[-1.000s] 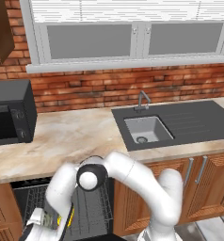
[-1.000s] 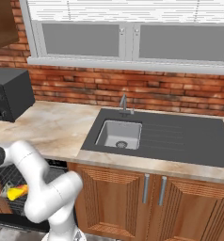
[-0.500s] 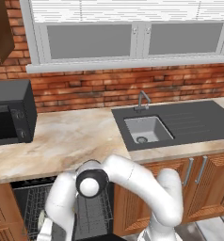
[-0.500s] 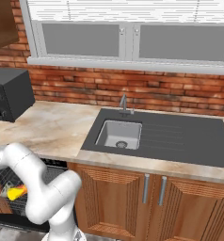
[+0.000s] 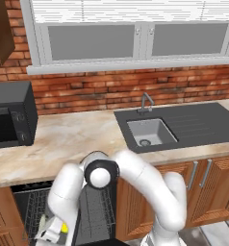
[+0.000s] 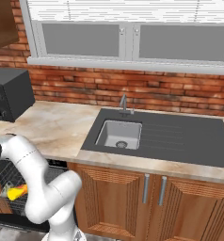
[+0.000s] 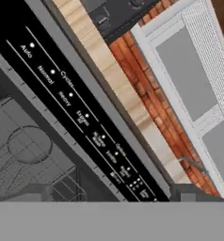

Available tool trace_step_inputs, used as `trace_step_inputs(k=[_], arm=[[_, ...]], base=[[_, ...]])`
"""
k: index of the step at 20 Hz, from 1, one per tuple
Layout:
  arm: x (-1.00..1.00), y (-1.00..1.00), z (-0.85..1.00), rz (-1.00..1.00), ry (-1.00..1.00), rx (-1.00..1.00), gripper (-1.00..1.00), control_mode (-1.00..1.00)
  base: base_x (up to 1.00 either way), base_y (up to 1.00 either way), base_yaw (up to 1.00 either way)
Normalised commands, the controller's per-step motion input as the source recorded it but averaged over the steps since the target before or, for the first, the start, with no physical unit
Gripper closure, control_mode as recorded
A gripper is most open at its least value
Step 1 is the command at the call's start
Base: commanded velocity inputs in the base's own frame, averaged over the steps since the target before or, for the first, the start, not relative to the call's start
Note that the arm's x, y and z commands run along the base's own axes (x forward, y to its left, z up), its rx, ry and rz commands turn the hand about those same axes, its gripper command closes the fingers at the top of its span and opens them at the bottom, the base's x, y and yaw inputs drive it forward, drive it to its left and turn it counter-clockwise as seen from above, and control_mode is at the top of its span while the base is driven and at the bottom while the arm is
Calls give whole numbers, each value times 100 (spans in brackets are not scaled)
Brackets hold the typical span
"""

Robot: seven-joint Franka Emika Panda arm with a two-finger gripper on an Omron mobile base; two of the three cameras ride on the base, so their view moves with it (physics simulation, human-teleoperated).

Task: Pick up the cup and bowl from the counter, place them in the dishwasher, and close the dishwasher door.

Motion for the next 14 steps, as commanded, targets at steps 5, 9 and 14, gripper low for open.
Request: trace_step_inputs(k=[5, 9, 14], arm=[[-20, 3, 82, -7, -9, 53, -100, -100], [-12, 0, 76, -6, -1, 60, -100, -100], [0, 1, 37, -4, 10, 50, -100, -100]], base=[[0, 0, 0], [0, 0, 0], [0, 0, 0]])
